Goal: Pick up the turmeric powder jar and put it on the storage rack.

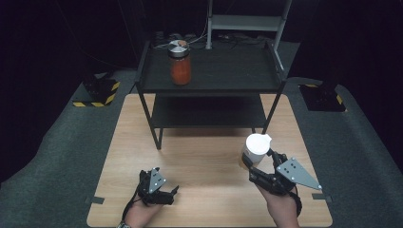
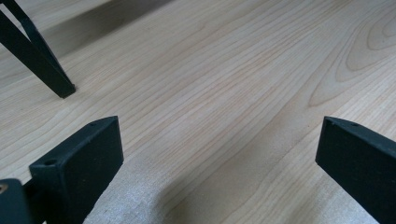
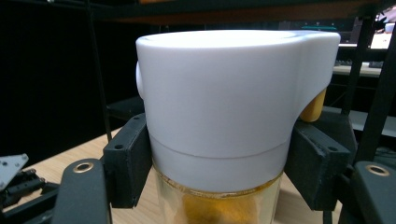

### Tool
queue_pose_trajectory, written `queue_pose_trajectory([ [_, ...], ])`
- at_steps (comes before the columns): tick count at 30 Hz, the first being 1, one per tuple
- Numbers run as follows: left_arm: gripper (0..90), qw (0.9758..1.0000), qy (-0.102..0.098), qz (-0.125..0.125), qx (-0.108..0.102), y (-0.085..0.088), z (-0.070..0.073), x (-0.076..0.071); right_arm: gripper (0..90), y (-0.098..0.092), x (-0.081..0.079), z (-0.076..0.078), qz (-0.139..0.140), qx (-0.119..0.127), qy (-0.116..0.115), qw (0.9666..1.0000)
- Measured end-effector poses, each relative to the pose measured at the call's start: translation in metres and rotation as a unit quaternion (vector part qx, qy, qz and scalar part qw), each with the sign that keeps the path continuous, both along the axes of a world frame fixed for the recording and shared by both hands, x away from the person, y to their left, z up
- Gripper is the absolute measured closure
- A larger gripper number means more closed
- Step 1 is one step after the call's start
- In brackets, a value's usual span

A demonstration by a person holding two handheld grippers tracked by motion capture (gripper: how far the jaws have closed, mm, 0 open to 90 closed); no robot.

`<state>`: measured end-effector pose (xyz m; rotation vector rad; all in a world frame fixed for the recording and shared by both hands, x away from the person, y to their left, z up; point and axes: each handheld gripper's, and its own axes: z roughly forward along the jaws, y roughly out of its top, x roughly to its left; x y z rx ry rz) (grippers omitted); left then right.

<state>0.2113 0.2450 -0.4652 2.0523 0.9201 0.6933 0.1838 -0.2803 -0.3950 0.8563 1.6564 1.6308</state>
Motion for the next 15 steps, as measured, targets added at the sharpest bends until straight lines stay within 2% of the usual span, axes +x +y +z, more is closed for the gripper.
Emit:
queue_pose_trajectory([
  [6,0.9,1.0,0.001,0.0,0.0,0.0,0.0,0.0,30.1,0.003,0.001,0.014,0.0,-0.001,-0.008,1.0],
  [15,1.0,1.0,0.002,0.001,-0.003,0.001,0.0,0.001,30.1,0.007,0.005,0.04,-0.002,0.006,-0.037,0.9993],
])
